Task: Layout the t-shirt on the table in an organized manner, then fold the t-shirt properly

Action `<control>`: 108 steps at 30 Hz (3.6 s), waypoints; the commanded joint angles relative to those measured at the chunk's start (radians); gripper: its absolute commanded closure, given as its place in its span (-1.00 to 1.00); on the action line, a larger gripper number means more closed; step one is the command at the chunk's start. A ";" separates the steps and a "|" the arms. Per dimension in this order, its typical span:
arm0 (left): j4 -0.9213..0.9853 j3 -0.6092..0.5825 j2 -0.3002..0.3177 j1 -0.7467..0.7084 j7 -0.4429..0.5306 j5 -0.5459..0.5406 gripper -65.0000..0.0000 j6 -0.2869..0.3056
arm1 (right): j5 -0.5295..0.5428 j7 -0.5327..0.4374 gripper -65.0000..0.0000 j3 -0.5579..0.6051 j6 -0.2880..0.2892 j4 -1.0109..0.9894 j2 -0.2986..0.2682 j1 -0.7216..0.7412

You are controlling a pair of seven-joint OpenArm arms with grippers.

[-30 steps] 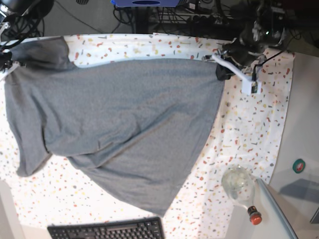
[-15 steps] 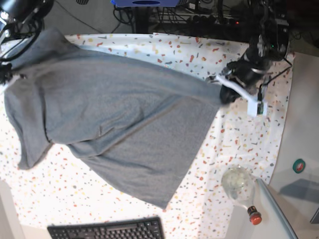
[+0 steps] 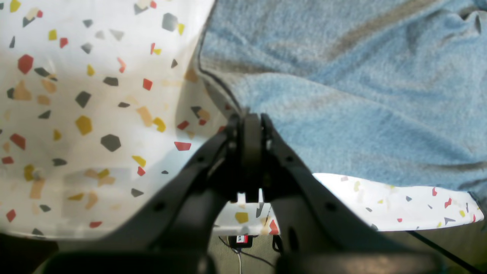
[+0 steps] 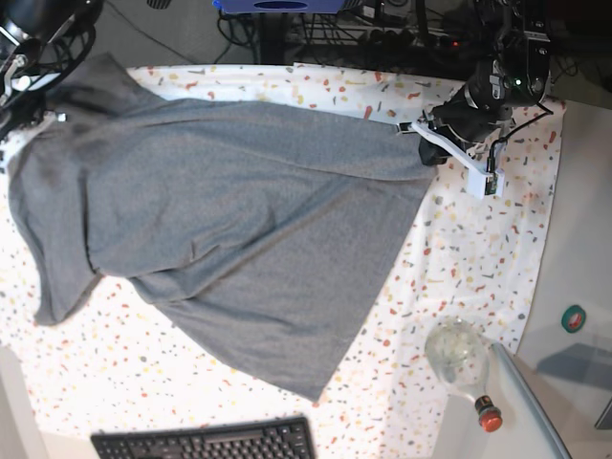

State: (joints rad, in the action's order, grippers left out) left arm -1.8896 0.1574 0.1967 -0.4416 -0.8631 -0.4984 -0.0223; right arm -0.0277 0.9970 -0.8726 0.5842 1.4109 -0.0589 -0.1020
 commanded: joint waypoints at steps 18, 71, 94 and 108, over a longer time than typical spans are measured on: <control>-0.009 0.005 0.008 -0.003 0.018 -0.003 1.00 0.005 | -0.005 -0.158 -0.02 -0.112 -0.003 -0.348 -0.200 0.224; 0.304 -0.319 -0.033 1.012 -0.135 0.358 1.00 0.005 | -0.332 -0.053 1.00 0.250 0.072 -0.299 -0.307 0.862; 0.261 -0.109 -0.181 1.222 0.170 0.349 1.00 0.006 | -0.401 0.115 1.00 0.424 0.043 -0.014 -0.428 1.030; 0.163 -0.149 -0.111 0.382 0.178 0.360 1.00 0.008 | -0.403 -0.069 1.00 0.138 0.101 -0.008 -0.178 0.359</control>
State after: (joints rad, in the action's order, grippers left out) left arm -1.7073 0.0059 0.0841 -0.0826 -0.7189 -0.1379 -0.0120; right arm -0.4187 0.9310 -0.7315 0.6937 1.3819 -0.2089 0.2321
